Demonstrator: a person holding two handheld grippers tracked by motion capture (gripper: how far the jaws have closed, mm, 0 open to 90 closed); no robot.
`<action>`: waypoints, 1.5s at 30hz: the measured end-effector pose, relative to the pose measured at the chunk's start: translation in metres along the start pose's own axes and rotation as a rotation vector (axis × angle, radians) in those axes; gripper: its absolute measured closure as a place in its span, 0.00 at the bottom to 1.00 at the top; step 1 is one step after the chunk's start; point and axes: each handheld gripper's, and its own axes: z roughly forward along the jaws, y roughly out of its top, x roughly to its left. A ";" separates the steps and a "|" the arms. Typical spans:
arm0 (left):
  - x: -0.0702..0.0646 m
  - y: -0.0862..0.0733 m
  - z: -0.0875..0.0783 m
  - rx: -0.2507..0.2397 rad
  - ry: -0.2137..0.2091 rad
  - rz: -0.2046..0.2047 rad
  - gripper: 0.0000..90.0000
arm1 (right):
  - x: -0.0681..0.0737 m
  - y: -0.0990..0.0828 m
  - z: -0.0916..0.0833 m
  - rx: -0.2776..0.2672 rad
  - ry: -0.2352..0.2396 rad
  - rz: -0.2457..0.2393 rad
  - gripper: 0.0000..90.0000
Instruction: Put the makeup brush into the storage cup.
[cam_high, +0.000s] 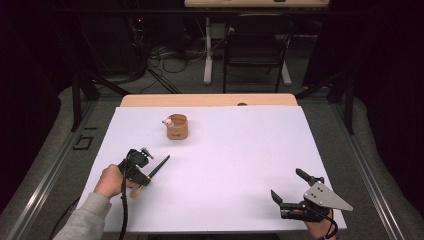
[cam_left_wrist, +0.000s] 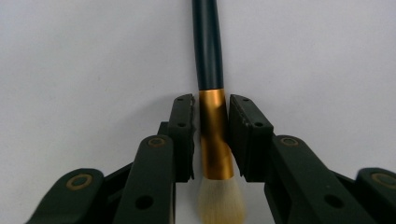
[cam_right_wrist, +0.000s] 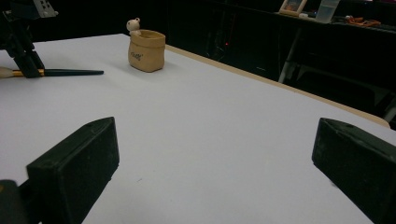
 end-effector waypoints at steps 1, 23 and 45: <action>0.000 0.000 0.000 0.000 0.006 0.003 0.80 | 0.000 0.000 0.000 0.000 0.000 0.000 0.00; 0.000 -0.005 -0.006 -0.061 -0.014 0.013 0.86 | 0.000 0.000 0.001 0.005 0.001 -0.001 0.00; -0.019 0.000 -0.031 -0.145 -0.004 0.128 0.86 | 0.000 -0.002 0.004 0.030 0.007 -0.001 0.00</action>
